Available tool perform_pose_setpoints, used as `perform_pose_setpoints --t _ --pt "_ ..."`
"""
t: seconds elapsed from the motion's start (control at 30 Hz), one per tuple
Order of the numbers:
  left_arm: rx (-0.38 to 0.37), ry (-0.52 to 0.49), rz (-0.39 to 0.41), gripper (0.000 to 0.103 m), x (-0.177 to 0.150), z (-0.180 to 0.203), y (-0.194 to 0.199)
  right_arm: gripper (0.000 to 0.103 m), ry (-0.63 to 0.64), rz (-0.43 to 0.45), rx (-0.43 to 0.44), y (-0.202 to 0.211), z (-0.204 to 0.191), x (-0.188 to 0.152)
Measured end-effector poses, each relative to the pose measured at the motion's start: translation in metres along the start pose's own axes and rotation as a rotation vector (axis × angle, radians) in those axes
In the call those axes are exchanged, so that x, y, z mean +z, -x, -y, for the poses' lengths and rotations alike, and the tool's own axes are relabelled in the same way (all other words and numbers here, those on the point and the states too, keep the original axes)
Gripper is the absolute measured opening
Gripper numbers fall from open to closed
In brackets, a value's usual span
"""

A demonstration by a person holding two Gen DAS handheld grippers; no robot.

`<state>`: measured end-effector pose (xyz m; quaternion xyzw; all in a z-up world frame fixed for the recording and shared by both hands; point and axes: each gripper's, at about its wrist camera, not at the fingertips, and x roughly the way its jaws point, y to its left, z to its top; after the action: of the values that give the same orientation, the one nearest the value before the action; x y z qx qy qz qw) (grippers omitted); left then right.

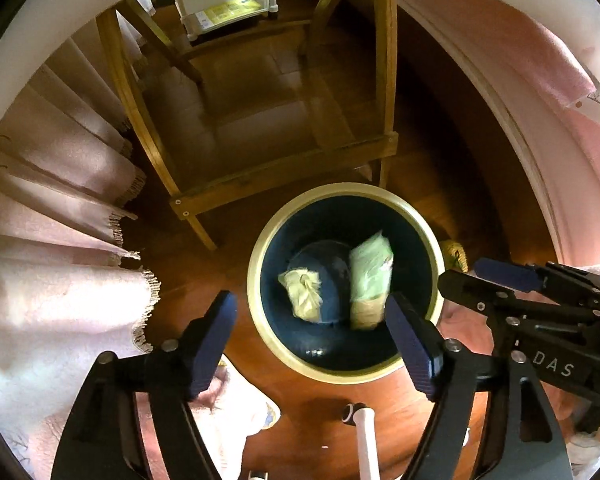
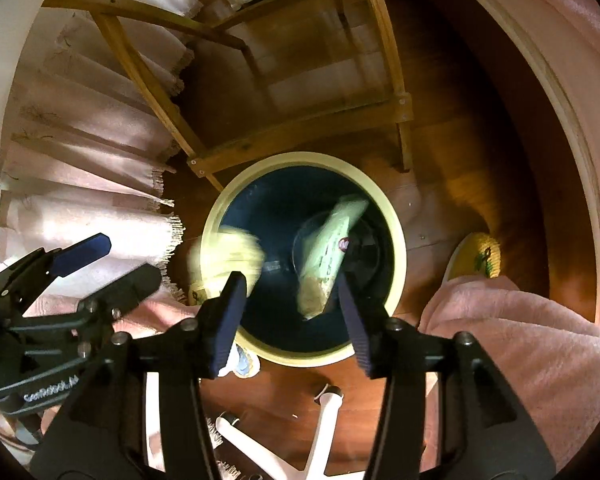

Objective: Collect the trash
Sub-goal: 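Open both tools to drop the yellow paper and green bag into the bin, then raise both tools back toward the table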

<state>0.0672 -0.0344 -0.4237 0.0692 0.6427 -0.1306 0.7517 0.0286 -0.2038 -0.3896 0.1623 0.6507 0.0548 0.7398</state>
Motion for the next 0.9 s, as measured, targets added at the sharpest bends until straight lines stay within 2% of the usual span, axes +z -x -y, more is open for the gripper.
perform_pose_setpoints --t 0.1,0.33,0.47,0.63,0.9 --pt "0.003 -0.005 0.017 0.086 0.001 0.0 0.004 0.046 -0.002 0.002 -0.007 -0.001 0.001 0.001" --pt "0.03 -0.018 0.075 0.086 0.004 0.0 0.033 0.049 0.05 0.039 -0.012 0.008 -0.007 0.001" --pt "0.052 -0.056 0.119 0.086 0.002 0.006 0.062 0.049 0.111 0.093 -0.018 0.03 -0.02 -0.003" --pt "0.024 -0.075 0.191 0.086 0.003 0.01 0.121 0.049 0.163 0.193 0.025 0.082 -0.038 -0.009" --pt "0.004 -0.016 0.329 0.086 0.011 -0.005 0.223 0.049 0.257 0.354 0.09 0.181 -0.07 -0.011"
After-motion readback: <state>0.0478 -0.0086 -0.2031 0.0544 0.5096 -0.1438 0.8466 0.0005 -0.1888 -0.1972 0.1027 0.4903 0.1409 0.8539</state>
